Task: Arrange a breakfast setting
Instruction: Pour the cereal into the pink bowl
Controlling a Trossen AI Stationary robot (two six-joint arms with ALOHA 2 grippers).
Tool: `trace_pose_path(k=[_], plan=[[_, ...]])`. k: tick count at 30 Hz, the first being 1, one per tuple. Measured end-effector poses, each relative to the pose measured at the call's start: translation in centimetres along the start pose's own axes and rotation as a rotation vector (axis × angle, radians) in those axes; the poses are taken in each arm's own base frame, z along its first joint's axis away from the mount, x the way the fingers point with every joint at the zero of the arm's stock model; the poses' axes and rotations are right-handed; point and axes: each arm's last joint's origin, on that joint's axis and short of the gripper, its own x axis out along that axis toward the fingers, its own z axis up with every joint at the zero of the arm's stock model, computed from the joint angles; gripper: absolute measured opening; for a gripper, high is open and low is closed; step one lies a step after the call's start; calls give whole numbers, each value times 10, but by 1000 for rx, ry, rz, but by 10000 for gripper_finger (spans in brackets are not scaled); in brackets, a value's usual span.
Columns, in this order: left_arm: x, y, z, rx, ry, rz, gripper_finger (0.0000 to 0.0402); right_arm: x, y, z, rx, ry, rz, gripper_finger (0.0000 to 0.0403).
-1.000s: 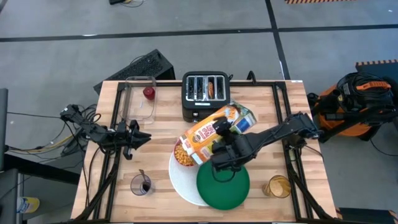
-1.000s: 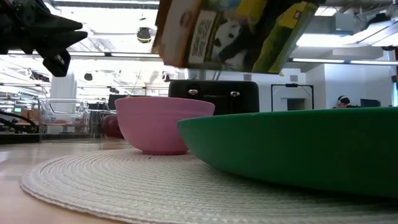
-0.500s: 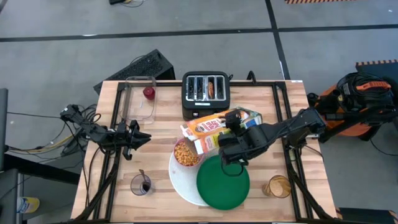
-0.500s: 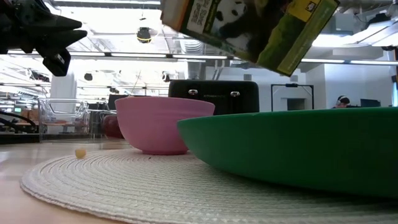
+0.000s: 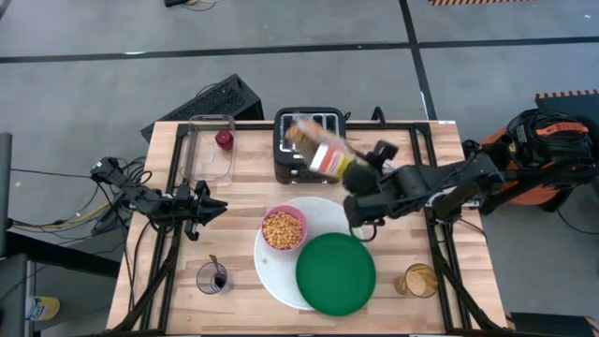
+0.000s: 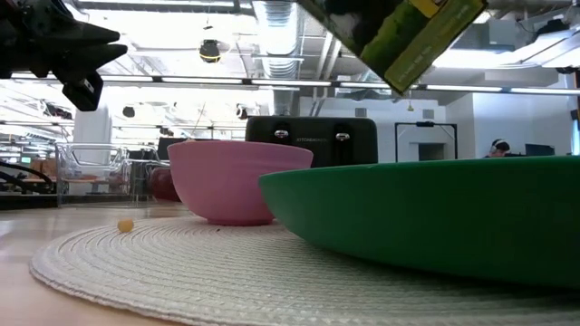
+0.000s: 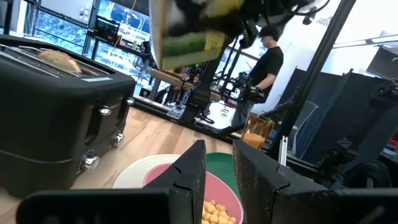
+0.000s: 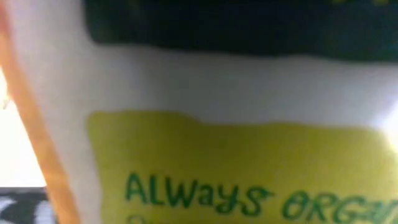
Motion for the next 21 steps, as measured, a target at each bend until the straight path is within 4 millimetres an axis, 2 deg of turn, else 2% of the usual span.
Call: trace_pose_path(k=[6, 10, 17, 21], plan=[[0, 0, 0, 0, 0, 0, 68, 2, -31, 0, 328, -88, -155, 221], [0, 0, 0, 0, 0, 0, 68, 14, -48, 0, 510, -83, -213, 221], [0, 0, 0, 1, 1, 0, 68, 41, -67, 0, 610, -54, -357, 221], [0, 0, 0, 1, 0, 0, 68, 44, -81, -14, 683, -47, -392, 221]])
